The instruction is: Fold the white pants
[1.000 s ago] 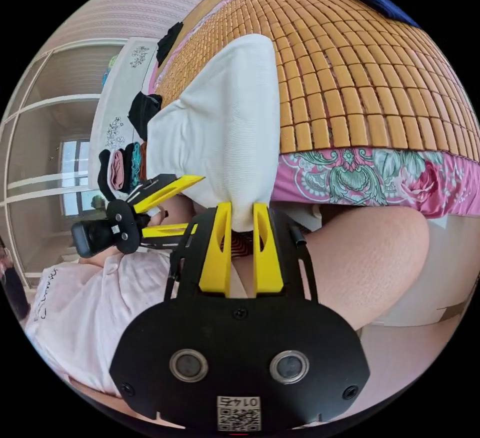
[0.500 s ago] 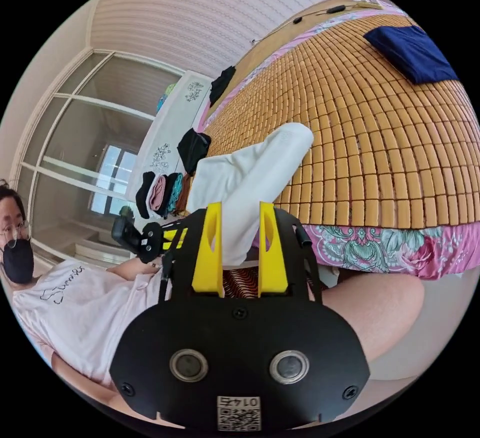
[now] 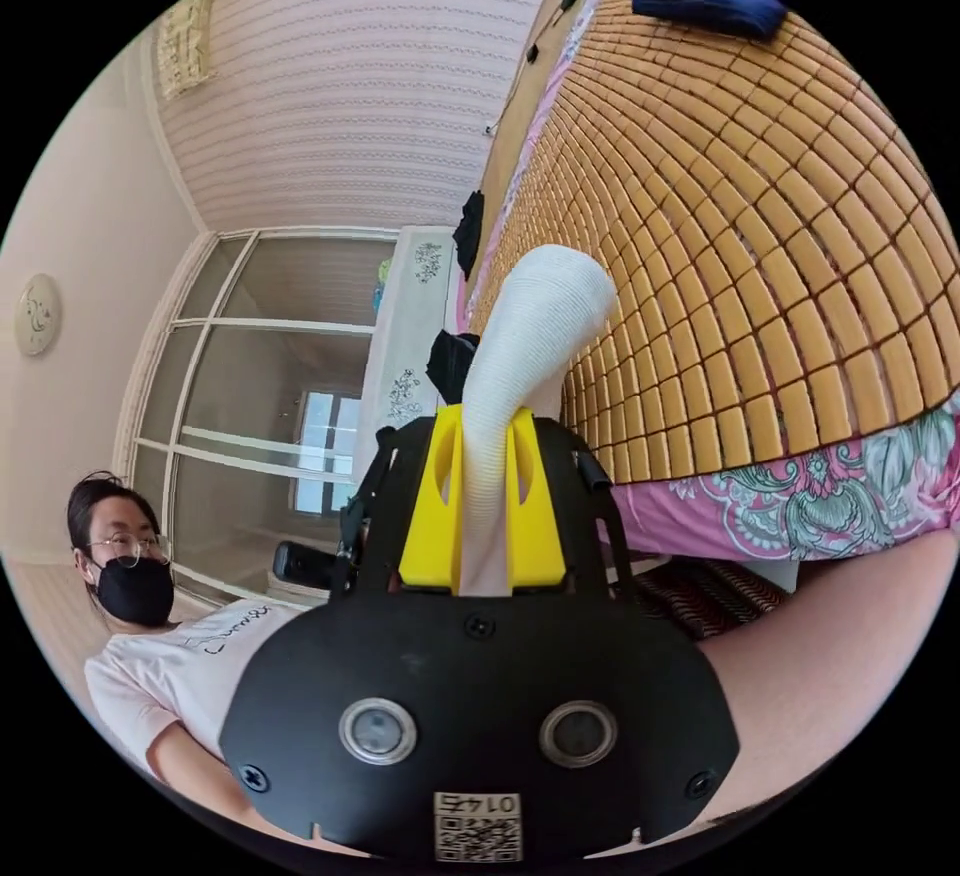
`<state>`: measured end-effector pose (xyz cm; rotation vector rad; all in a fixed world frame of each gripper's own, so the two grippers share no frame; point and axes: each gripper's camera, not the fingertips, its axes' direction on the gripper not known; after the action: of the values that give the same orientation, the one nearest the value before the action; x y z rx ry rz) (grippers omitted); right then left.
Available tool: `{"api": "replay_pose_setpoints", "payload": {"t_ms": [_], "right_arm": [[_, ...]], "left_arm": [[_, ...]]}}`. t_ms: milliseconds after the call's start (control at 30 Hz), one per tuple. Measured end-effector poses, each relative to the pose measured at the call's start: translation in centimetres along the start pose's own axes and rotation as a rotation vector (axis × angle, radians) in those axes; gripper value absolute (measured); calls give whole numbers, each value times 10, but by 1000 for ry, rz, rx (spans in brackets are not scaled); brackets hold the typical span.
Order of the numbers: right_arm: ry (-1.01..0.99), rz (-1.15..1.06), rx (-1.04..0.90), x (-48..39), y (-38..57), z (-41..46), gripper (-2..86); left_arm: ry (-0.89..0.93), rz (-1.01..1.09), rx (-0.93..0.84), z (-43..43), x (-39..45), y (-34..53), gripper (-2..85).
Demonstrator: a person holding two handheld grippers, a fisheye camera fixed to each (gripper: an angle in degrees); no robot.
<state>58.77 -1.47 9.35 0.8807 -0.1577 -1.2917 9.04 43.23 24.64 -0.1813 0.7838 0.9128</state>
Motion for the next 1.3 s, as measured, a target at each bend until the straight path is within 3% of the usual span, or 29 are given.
{"api": "replay_pose_setpoints", "payload": {"t_ms": [200, 333, 500, 667, 833, 967, 1067, 1167, 1300], "right_arm": [[141, -189, 82, -83, 3, -42, 74], [237, -316, -14, -128, -3, 10, 83], [252, -498, -313, -145, 5, 207, 115], [410, -443, -642, -83, 32, 355, 67], [475, -584, -616, -99, 82, 352, 27], [666, -657, -630, -99, 139, 338, 4], [757, -666, -633, -77, 164, 365, -2], [849, -649, -682, -50, 165, 412, -6], [822, -670, -753, -52, 163, 435, -8]], "left_arm": [[125, -3, 251, -19, -12, -27, 43], [120, -152, 329, -38, -40, -1, 49], [-9, -397, 165, -80, -71, 69, 53], [-203, -629, -41, -101, -84, 131, 39], [-217, -680, 23, -95, -101, 115, 21], [-207, -635, -37, -53, -121, 80, -1], [-258, -623, -214, -12, -135, 73, -8], [-237, -670, -188, -8, -142, 79, -9], [-208, -697, -159, -23, -147, 79, -10]]}}
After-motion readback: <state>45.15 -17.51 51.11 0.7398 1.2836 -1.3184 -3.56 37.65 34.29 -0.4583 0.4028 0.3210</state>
